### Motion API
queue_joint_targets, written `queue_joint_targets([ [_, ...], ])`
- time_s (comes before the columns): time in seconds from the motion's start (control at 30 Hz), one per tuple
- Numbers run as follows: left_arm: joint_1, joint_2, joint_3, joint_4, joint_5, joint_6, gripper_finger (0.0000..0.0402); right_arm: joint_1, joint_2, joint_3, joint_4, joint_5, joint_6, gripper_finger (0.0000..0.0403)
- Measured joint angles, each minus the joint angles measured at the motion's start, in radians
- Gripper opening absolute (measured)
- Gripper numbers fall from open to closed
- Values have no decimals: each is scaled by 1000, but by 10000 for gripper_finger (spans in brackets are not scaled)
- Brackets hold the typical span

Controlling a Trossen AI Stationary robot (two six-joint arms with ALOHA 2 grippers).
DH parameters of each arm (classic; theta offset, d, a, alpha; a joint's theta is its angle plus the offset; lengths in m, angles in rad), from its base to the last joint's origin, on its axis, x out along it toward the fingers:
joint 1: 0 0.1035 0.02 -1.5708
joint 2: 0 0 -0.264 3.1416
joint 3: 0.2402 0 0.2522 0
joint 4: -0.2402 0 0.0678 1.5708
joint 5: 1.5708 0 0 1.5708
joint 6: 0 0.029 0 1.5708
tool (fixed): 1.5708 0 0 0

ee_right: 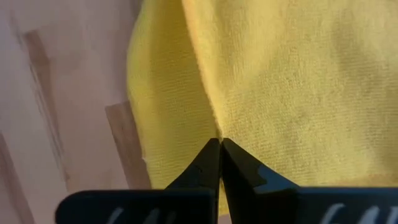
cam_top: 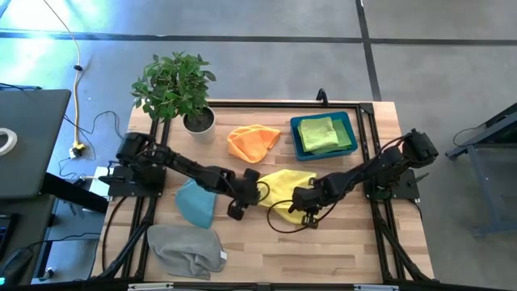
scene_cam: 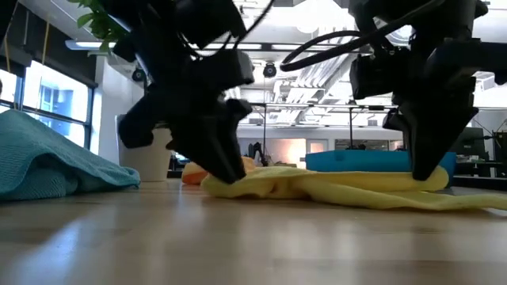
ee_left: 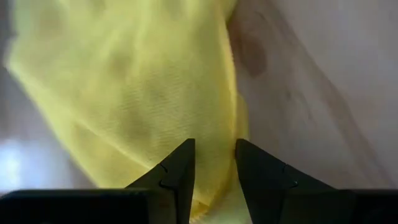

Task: Fold microfiber towels
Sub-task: Fold the yellow microfiber cloth

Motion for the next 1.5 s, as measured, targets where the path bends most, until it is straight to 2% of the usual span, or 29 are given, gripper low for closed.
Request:
queue_joint_targets([
  [0.1, 16, -2, 1, -73, 90, -1, 106, 0, 0, 0, -25, 3, 0, 0],
  [0.27, 13, -26, 0, -152, 166, -5, 106, -10, 0, 0, -75, 25, -6, 0],
  [0.57, -5, -24, 0, -151, 130, -111, 103, -29, 0, 0, -81, 43, -9, 0],
  [0.67, -9, -24, 0, -125, 73, -165, 82, -29, 0, 0, -61, 64, -9, 0],
  [0.8, -20, -24, 0, -139, -48, -174, 23, -28, 0, 0, -46, 66, -8, 0],
  [0.87, -25, -24, 3, -169, -77, -186, 7, -24, -1, 0, -49, 71, 0, 0],
  [1.0, -46, -45, 62, -298, -144, -241, 7, -10, -16, 57, -116, 137, -2, 0],
  [1.27, -99, -172, 239, -579, -322, -262, 2, 18, -28, 283, -427, 375, -27, 0],
  [1.5, -106, -305, 357, -782, -349, -188, 1, 26, -28, 445, -641, 567, -30, 0],
])
